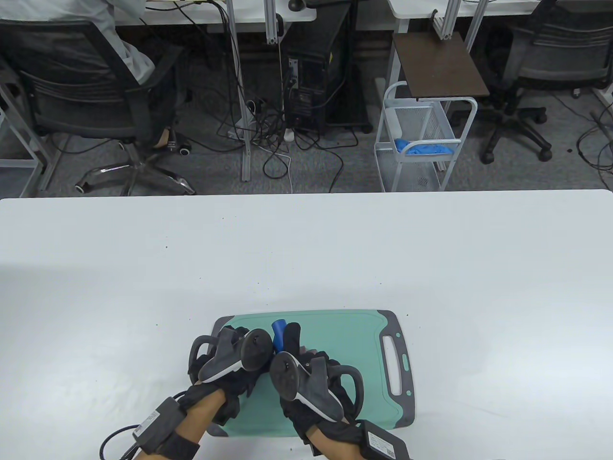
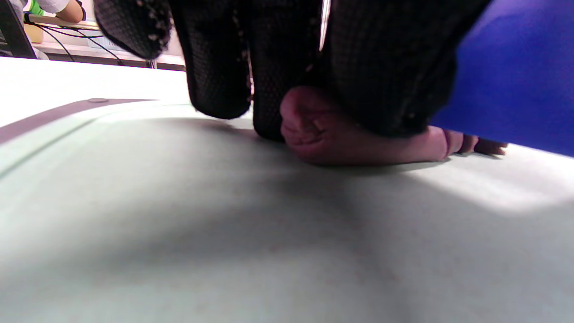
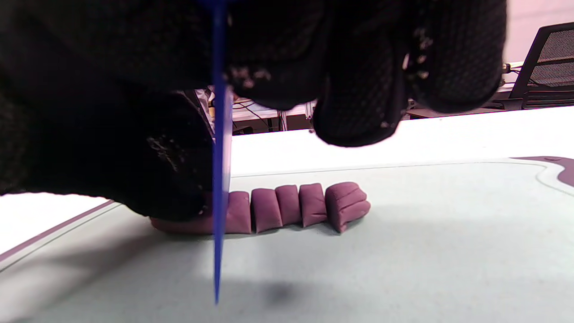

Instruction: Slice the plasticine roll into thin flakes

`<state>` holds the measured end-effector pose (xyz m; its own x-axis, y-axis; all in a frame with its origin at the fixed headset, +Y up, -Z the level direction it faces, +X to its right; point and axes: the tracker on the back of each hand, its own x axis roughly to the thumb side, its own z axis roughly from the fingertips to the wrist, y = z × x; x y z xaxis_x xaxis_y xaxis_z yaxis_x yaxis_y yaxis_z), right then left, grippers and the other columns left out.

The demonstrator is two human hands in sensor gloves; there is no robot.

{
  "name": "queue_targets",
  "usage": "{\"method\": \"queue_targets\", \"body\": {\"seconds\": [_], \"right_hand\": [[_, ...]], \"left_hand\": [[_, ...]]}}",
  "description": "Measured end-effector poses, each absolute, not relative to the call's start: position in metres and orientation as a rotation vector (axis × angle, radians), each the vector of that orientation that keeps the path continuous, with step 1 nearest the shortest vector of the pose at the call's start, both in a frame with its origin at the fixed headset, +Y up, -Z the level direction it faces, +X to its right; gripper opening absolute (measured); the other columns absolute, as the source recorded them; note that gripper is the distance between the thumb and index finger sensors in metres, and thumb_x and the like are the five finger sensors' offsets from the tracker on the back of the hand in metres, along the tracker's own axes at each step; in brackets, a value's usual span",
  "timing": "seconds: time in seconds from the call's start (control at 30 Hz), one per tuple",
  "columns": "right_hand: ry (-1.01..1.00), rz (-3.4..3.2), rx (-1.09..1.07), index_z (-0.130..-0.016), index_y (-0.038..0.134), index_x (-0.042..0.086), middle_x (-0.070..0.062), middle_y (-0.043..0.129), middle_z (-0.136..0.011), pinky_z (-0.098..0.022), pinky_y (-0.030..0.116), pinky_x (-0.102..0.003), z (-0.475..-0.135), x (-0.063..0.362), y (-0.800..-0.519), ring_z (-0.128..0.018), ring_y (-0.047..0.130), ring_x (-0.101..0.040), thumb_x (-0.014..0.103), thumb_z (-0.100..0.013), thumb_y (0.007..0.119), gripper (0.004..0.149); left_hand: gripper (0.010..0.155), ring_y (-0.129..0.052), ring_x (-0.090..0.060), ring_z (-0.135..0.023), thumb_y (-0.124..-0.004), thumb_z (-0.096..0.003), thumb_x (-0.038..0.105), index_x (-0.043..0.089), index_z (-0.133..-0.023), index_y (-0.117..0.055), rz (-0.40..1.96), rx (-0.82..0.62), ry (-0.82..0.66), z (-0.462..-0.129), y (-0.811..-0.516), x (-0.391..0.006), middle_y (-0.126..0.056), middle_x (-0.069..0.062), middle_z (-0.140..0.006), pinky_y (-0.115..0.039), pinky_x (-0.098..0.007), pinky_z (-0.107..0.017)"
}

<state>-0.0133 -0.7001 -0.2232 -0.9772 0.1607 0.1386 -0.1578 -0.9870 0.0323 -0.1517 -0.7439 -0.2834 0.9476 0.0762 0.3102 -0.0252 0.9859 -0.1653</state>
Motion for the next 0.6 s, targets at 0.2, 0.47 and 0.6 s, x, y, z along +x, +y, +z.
{"method": "queue_targets", "body": {"seconds": [0.2,0.47,0.6], "right_hand": [[0.033,2.975,0.215,-0.106,0.029,0.012,-0.006,0.092,-0.044,-0.048,0.078,-0.062,-0.226,-0.014,-0.704,-0.052,0.096,-0.037,0.039,-0.046,0.081,0.084],[0.023,2.986,0.224,-0.106,0.029,0.012,-0.006,0.092,-0.044,-0.048,0.078,-0.062,-0.228,-0.017,-0.709,-0.052,0.095,-0.037,0.039,-0.046,0.081,0.084],[0.015,2.993,0.229,-0.106,0.028,0.012,-0.006,0.091,-0.044,-0.047,0.078,-0.061,-0.229,-0.019,-0.712,-0.052,0.096,-0.037,0.039,-0.046,0.081,0.084]], "left_hand": [[0.047,-0.095,-0.031,-0.089,-0.094,-0.0291,0.047,0.034,-0.074,-0.094,0.049,-0.160,-0.322,-0.284,-0.744,-0.151,-0.102,0.008,-0.079,-0.068,-0.059,-0.072],[0.047,-0.094,-0.031,-0.090,-0.094,-0.0291,0.047,0.033,-0.075,-0.094,0.047,-0.159,-0.323,-0.283,-0.744,-0.151,-0.102,0.008,-0.079,-0.068,-0.058,-0.072],[0.047,-0.094,-0.031,-0.089,-0.094,-0.0293,0.047,0.033,-0.075,-0.094,0.047,-0.159,-0.323,-0.283,-0.744,-0.151,-0.102,0.008,-0.079,-0.068,-0.059,-0.072]]}}
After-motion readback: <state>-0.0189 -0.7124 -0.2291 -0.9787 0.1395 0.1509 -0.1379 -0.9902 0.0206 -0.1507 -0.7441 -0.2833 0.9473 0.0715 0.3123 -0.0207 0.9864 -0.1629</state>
